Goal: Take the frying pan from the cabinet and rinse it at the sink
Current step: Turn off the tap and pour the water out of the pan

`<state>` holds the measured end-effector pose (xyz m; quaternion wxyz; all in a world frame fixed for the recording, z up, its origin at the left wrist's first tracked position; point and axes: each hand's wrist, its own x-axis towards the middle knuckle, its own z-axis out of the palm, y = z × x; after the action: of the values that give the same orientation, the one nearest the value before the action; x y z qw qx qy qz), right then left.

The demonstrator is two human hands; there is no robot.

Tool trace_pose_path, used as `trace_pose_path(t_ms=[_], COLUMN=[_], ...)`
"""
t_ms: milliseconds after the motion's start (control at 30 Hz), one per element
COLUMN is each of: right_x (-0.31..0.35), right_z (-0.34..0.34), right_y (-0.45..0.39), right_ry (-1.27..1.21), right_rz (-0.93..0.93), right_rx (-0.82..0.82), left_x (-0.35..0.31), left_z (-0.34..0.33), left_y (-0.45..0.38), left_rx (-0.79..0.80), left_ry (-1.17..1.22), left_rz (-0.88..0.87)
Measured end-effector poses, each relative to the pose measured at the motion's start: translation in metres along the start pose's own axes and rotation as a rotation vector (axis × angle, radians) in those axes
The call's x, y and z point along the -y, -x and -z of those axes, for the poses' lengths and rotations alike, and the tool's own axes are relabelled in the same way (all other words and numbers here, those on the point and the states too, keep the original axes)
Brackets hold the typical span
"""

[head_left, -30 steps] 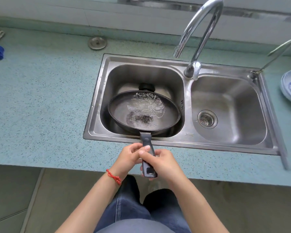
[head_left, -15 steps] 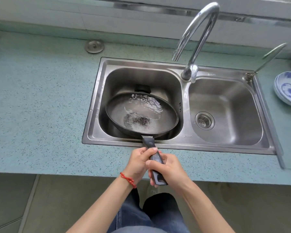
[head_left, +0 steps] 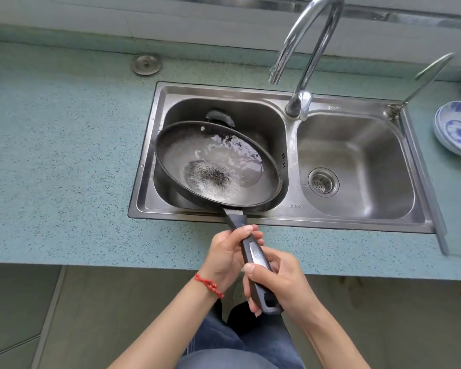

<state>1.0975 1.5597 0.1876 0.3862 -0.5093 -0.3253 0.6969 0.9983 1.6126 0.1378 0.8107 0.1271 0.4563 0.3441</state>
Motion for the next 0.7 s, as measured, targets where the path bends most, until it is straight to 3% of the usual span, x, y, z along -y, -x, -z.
trace_pose_path(t_ms=[367,567,700], right_x=[-0.011,-0.007,-0.013], right_z=[0.005,-0.006,-0.016], right_y=[0.005,0.000,-0.002], right_ry=[0.052,0.296,0.215], right_rz=[-0.099,-0.102,-0.050], right_rx=[0.034,-0.207,-0.282], left_x=[0.005,0.003,0.002], left_z=[0.005,0.003,0.004], left_y=[-0.002,-0.008,-0.006], left_rx=[-0.104,-0.196,-0.239], left_ry=[-0.275,-0.401,-0.430], left_rz=[-0.185,-0.267,-0.289])
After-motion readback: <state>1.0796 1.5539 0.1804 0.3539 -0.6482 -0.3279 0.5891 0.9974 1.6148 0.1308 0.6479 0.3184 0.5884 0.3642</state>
